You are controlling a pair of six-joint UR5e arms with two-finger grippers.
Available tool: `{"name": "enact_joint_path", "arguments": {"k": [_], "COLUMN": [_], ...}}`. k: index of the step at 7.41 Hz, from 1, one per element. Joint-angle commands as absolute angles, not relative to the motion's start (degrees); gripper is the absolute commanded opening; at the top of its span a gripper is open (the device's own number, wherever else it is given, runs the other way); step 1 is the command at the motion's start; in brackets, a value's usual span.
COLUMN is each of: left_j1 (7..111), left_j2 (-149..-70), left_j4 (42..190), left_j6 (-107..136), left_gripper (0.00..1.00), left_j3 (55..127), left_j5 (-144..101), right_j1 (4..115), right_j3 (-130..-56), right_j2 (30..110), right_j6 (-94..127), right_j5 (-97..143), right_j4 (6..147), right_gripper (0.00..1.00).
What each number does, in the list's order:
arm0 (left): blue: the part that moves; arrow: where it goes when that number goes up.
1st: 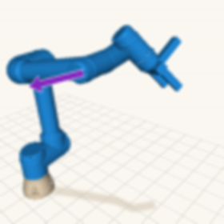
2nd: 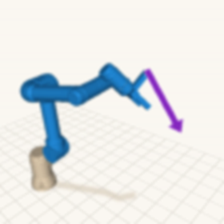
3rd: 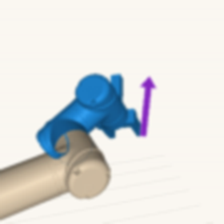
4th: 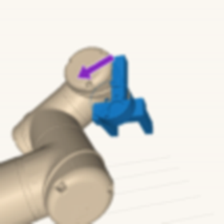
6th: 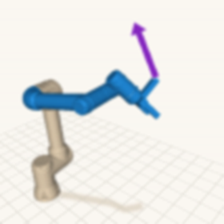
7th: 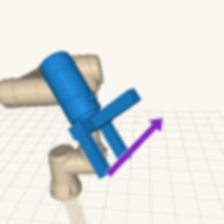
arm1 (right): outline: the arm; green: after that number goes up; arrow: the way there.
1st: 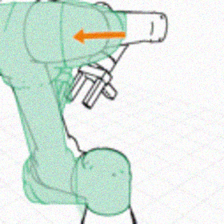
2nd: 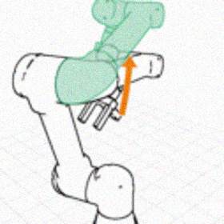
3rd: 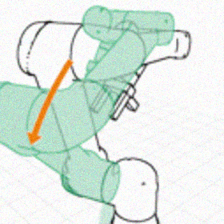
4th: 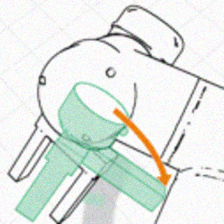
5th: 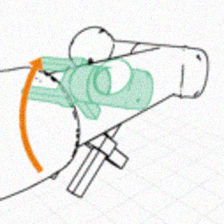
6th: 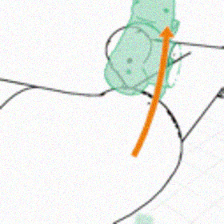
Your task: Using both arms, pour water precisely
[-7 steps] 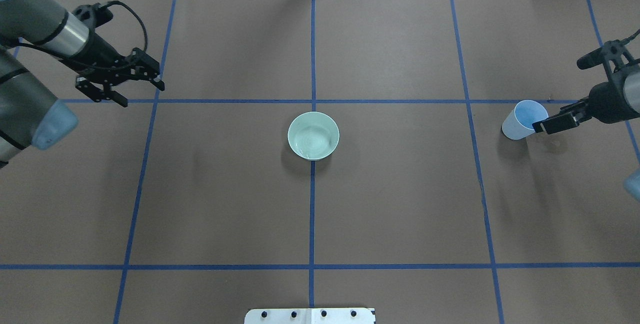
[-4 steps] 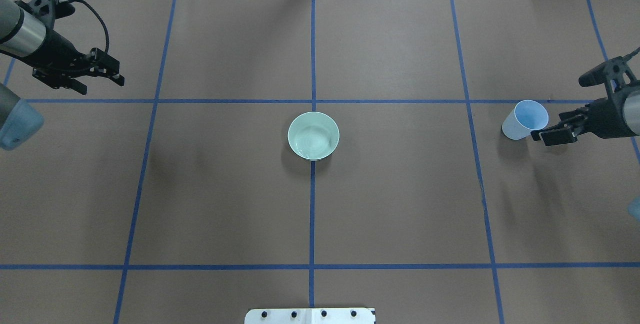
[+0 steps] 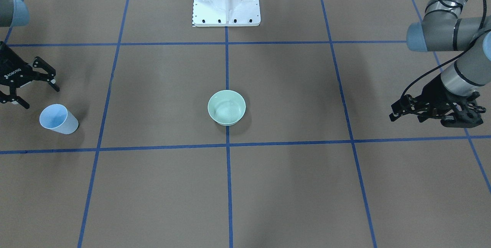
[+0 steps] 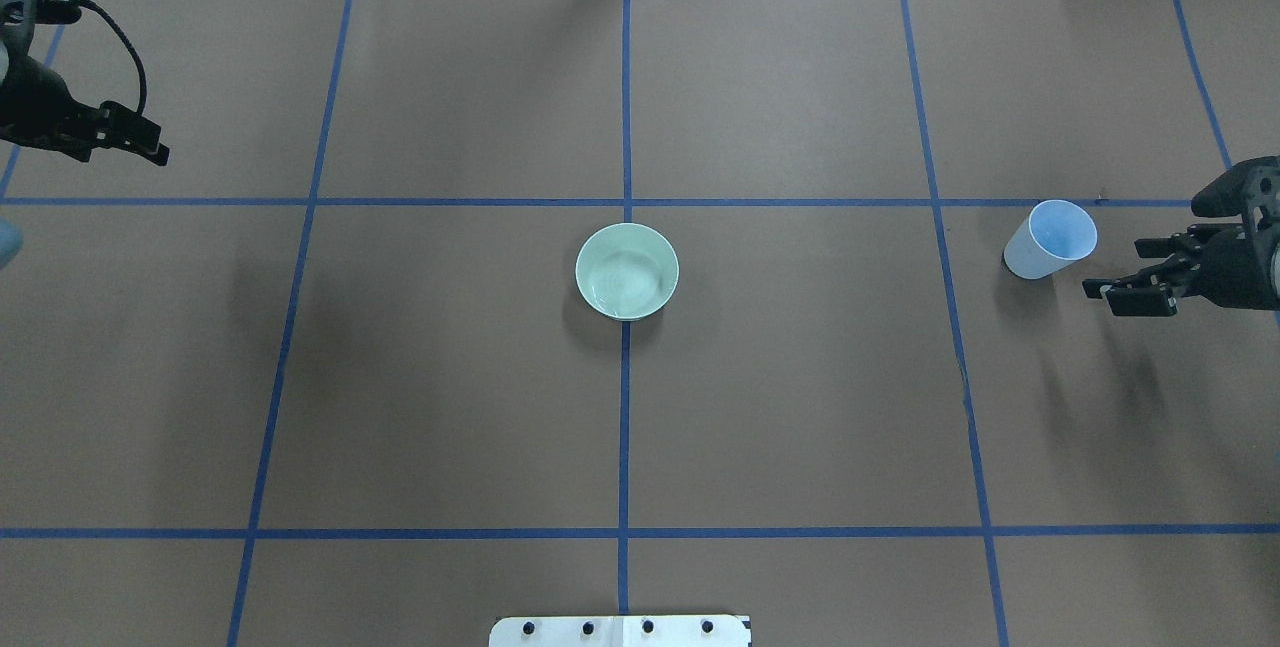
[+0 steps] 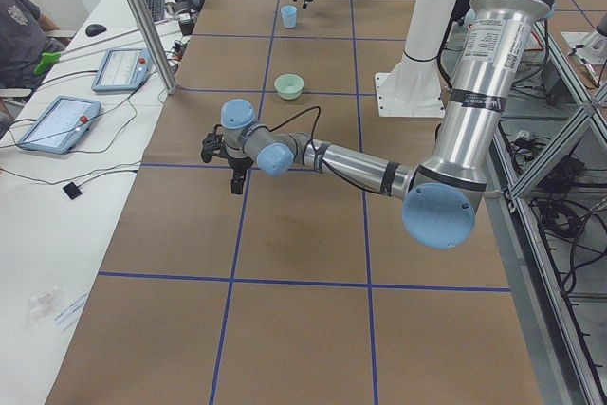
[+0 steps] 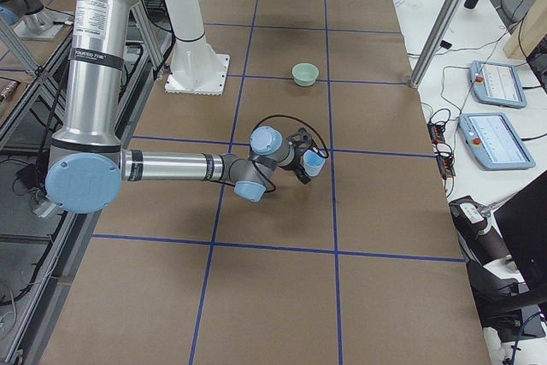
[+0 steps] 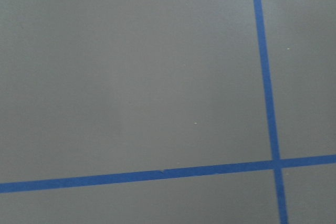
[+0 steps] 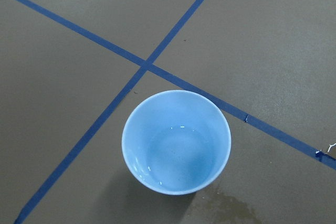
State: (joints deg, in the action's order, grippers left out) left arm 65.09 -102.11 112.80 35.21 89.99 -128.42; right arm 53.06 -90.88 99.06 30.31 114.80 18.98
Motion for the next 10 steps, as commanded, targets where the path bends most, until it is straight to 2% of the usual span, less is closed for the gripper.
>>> {"name": "enact_joint_path", "arguments": {"k": [1, 10], "left_j1": [65.3, 65.0], "left_j2": [-100.2, -100.0], "left_j4": [112.9, 112.9], "left_j6": [32.5, 32.9], "left_gripper": [1.0, 1.0], "left_j3": [90.5, 89.9], "left_j5": [-128.3, -125.4], "right_j1": [49.1, 46.8], "right_j3": [-90.0, -85.9], "right_j2": [98.4, 94.7], "right_j6": [31.6, 35.8], "right_j5": [109.4, 103.8], "right_j4": [17.6, 14.8], "right_gripper": [0.99, 0.99]}}
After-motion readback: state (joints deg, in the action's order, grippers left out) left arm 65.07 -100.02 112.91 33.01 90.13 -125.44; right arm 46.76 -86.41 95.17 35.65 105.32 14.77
